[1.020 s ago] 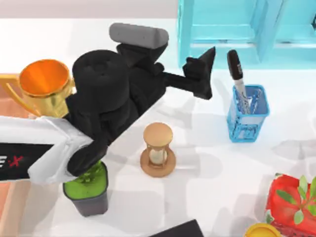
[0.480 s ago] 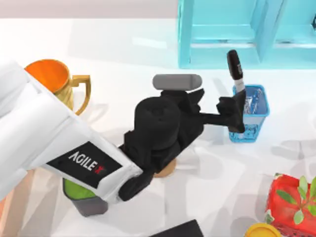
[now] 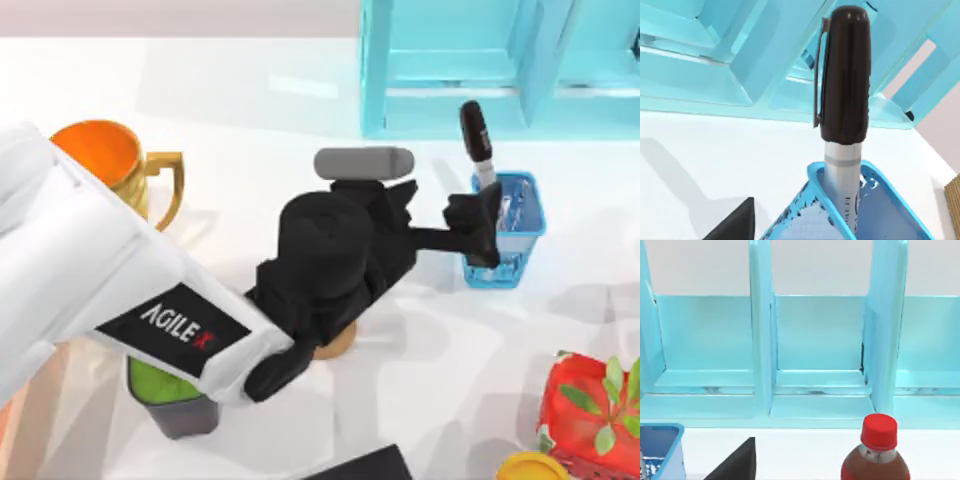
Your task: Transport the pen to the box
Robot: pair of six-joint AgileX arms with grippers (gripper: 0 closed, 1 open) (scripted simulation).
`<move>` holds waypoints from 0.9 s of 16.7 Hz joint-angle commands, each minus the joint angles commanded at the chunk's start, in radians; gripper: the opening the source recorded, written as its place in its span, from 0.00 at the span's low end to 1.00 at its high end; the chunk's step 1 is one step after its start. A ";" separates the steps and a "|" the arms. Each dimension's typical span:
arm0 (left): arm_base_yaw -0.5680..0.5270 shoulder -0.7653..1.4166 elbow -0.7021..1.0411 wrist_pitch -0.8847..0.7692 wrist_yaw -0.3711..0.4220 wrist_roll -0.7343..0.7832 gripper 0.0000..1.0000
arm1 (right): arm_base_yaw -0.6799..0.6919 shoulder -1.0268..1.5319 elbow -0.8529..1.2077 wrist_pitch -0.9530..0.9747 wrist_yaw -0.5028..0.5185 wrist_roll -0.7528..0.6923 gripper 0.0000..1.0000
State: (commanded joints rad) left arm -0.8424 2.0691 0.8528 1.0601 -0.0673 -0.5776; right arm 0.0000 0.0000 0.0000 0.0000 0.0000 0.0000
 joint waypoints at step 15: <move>-0.008 0.199 0.329 -0.162 -0.002 -0.005 1.00 | 0.000 0.000 0.000 0.000 0.000 0.000 1.00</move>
State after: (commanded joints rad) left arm -0.8506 2.2676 1.1823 0.8981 -0.0691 -0.5827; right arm 0.0000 0.0000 0.0000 0.0000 0.0000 0.0000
